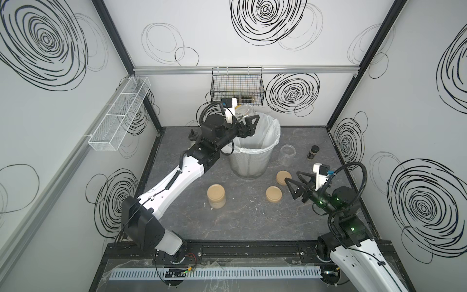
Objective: Empty moldy rice from jars
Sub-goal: Pour the moldy rice from the jar into the trash bin, then place the jar at the center of the board.
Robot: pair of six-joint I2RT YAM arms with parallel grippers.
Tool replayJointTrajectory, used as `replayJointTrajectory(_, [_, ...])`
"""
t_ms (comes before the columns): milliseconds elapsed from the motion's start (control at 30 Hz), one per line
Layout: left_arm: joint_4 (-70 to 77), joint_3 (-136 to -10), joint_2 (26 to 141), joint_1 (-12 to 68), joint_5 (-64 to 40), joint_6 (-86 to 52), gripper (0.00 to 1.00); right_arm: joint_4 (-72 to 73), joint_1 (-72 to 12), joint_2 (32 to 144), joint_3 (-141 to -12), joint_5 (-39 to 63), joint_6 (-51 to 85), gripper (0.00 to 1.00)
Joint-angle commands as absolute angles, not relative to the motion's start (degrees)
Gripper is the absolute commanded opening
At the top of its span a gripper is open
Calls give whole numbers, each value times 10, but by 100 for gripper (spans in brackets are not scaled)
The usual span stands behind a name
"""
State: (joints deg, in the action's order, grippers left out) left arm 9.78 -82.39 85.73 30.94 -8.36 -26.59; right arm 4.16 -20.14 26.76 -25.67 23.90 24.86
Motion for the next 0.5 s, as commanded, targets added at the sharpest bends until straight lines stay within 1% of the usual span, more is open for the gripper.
replayJointTrajectory(0, [197, -823, 841, 288, -109, -324, 69, 138, -199, 325, -308, 293, 221, 97])
replayJointTrajectory(100, [229, -805, 838, 281, -134, -368, 69, 185, -199, 374, -341, 328, 228, 87])
replayJointTrajectory(133, [239, -796, 833, 281, -136, -380, 69, 202, -200, 388, -350, 336, 237, 82])
replayJointTrajectory(167, [252, -786, 828, 281, -138, -395, 69, 213, -200, 400, -357, 341, 246, 82])
replayJointTrajectory(333, [311, -753, 805, 289, -155, -457, 68, 289, -204, 445, -378, 374, 265, 68])
replayJointTrajectory(467, [357, -731, 793, 292, -157, -499, 68, 335, -210, 498, -424, 388, 256, 61])
